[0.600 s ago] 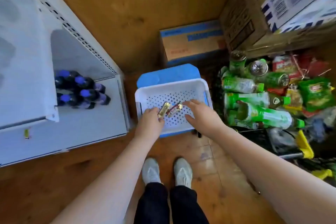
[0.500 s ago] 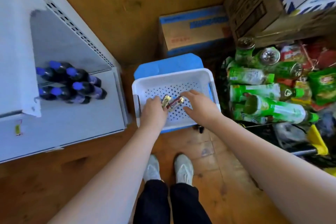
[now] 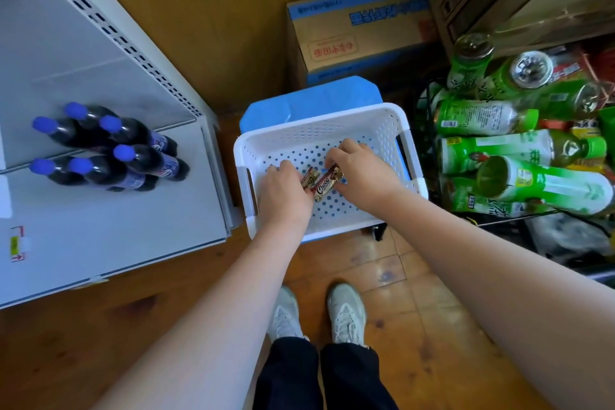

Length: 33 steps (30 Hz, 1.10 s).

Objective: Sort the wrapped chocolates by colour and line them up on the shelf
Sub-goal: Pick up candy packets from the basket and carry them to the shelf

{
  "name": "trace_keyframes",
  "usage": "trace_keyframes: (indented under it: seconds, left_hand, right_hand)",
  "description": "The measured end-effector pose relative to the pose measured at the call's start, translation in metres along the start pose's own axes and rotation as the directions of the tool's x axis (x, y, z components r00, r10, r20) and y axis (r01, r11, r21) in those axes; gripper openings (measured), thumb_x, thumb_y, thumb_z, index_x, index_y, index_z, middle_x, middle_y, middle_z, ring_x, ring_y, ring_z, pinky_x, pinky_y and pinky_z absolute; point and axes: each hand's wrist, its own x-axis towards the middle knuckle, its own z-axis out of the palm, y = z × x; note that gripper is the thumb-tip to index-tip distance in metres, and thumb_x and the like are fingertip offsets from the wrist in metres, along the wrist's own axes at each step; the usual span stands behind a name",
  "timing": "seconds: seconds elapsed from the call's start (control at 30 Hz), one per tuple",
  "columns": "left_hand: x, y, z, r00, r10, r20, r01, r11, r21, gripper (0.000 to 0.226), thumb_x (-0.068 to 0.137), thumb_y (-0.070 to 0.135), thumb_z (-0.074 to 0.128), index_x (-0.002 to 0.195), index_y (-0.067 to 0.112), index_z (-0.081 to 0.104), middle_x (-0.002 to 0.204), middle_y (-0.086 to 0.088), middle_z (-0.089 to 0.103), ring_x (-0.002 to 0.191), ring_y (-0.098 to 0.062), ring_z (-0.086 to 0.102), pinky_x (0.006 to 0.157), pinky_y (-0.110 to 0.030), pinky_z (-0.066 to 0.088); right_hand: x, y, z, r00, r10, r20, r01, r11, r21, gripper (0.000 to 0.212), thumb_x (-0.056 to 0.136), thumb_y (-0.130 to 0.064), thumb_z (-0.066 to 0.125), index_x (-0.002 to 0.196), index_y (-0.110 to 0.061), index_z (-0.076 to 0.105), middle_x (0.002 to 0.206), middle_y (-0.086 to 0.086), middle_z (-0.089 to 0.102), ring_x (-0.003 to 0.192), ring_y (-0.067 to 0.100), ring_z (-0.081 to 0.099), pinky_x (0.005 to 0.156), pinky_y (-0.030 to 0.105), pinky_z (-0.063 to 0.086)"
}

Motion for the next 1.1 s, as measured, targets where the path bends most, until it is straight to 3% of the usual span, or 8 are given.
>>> trace_keyframes:
  seconds: [0.3,0.47,0.57,0.7,0.8,0.9,1.0,1.1]
  left_hand:
    - [0.002,-0.001,-0.002,0.998,-0.026,0.052,0.028,0.998,-0.053,0.016,0.091,0.022,0.065,0.105,0.017,0.061,0.100,0.000,0.066,0.082,-0.017,0.055,0.064,-0.029,0.038]
    - [0.004,-0.003,0.000,0.997,-0.026,0.075,0.029,0.999,-0.040,0.012,0.091,0.023,0.064,0.101,0.018,0.067,0.092,0.001,0.067,0.079,-0.017,0.057,0.053,-0.025,0.033]
    - [0.005,-0.001,-0.006,0.993,-0.032,0.116,0.040,0.997,-0.065,0.008,0.092,0.020,0.062,0.094,0.016,0.068,0.087,-0.002,0.067,0.075,-0.020,0.059,0.054,-0.028,0.038]
    - [-0.003,0.010,-0.037,0.999,-0.006,0.037,0.013,0.982,-0.187,0.013,0.094,0.018,0.062,0.088,0.010,0.069,0.085,-0.007,0.070,0.074,-0.023,0.063,0.060,-0.029,0.048]
    - [-0.022,0.025,-0.066,0.998,0.056,-0.013,-0.058,0.965,-0.256,0.013,0.095,0.021,0.061,0.097,0.013,0.071,0.089,0.004,0.067,0.077,-0.010,0.057,0.058,-0.013,0.038]
    - [-0.045,0.045,-0.101,0.993,0.120,0.003,-0.113,0.943,-0.314,0.013,0.095,0.025,0.061,0.095,0.018,0.072,0.087,0.010,0.068,0.076,-0.002,0.057,0.060,-0.010,0.036]
    - [-0.075,0.070,-0.143,0.989,0.141,0.045,-0.112,0.910,-0.399,0.013,0.094,0.025,0.062,0.085,0.024,0.071,0.078,0.011,0.071,0.075,-0.005,0.065,0.064,-0.021,0.049]
    - [-0.119,0.101,-0.197,0.983,0.170,0.069,-0.113,0.856,-0.504,0.012,0.094,0.022,0.063,0.085,0.025,0.071,0.074,0.008,0.073,0.071,-0.003,0.070,0.074,-0.036,0.059]
  right_hand:
    - [0.000,0.003,-0.009,0.993,-0.119,0.024,0.121,0.986,-0.116,0.034,0.089,-0.020,0.068,0.121,-0.018,0.056,0.117,0.001,0.051,0.108,0.022,0.049,0.072,0.033,0.043]
    - [0.000,0.007,-0.012,0.990,-0.142,0.019,0.143,0.987,-0.076,0.021,0.087,-0.019,0.070,0.103,-0.014,0.058,0.108,0.002,0.052,0.101,0.022,0.050,0.066,0.032,0.038]
    - [-0.003,0.009,-0.014,0.999,-0.025,0.023,0.023,0.997,0.078,0.013,0.088,-0.013,0.065,0.091,-0.016,0.053,0.090,-0.001,0.055,0.085,0.023,0.056,0.062,0.032,0.042]
    - [-0.016,0.006,-0.031,0.986,0.132,-0.101,-0.095,0.947,0.307,0.013,0.094,-0.012,0.059,0.106,-0.015,0.063,0.087,-0.003,0.062,0.071,0.015,0.057,0.061,0.028,0.045]
    - [-0.036,-0.009,-0.061,0.953,0.201,-0.225,-0.099,0.912,0.398,0.019,0.096,-0.014,0.057,0.110,-0.014,0.070,0.088,-0.005,0.063,0.074,0.012,0.057,0.065,0.020,0.043]
    - [-0.063,-0.027,-0.100,0.901,0.327,-0.286,-0.129,0.830,0.542,0.017,0.094,-0.017,0.060,0.104,-0.017,0.074,0.083,-0.012,0.064,0.071,0.001,0.056,0.061,0.005,0.038]
    - [-0.096,-0.047,-0.148,0.855,0.430,-0.291,-0.157,0.749,0.644,0.016,0.092,-0.018,0.060,0.098,-0.021,0.075,0.076,-0.013,0.068,0.069,0.001,0.060,0.058,0.009,0.041]
    - [-0.143,-0.071,-0.208,0.819,0.502,-0.277,-0.138,0.642,0.754,0.012,0.091,-0.020,0.062,0.091,-0.023,0.074,0.074,-0.006,0.073,0.075,0.009,0.069,0.073,0.029,0.056]
